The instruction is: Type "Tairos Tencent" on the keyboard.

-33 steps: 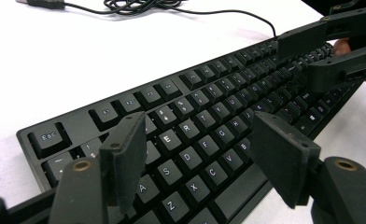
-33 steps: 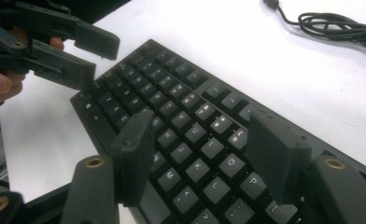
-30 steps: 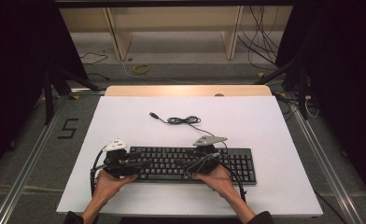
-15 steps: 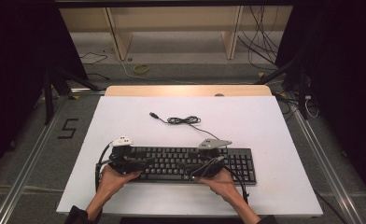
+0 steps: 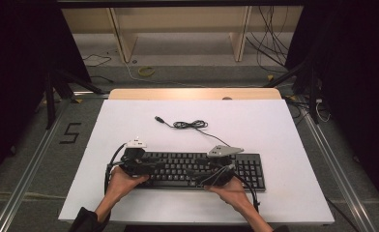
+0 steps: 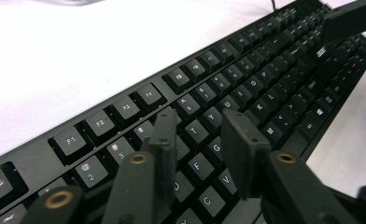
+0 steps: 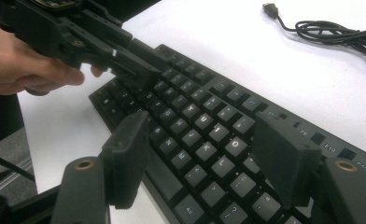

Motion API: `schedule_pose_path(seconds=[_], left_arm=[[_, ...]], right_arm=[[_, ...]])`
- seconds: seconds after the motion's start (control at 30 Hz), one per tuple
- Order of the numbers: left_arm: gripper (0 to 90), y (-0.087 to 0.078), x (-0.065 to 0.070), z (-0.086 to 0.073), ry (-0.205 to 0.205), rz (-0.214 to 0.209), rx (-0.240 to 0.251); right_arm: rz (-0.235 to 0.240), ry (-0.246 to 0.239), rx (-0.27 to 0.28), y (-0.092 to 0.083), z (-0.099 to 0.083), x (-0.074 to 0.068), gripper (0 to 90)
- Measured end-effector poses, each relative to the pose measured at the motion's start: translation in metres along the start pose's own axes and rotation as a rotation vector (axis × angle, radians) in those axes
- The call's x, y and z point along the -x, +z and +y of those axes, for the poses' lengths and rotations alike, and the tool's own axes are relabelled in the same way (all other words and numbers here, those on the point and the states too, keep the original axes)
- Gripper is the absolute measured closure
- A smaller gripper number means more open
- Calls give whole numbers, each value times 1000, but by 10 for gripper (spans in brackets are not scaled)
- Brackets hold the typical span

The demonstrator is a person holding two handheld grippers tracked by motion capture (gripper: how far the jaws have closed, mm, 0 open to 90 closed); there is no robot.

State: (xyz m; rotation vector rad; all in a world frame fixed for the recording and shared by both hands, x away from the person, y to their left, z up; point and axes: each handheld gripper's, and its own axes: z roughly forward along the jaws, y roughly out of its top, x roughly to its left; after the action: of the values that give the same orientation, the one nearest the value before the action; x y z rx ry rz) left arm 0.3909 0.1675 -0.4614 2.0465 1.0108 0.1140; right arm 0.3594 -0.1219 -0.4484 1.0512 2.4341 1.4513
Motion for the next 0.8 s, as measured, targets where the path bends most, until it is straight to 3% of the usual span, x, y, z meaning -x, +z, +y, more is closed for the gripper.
schedule_pose_path(seconds=[0.4, 0.8], left_arm=[[869, 9, -1, 3, 26, 40, -51], [891, 18, -1, 3, 33, 46, -91]], right_arm=[[-1, 0, 0, -3, -3, 0, 368], [-1, 1, 2, -5, -4, -1, 358]])
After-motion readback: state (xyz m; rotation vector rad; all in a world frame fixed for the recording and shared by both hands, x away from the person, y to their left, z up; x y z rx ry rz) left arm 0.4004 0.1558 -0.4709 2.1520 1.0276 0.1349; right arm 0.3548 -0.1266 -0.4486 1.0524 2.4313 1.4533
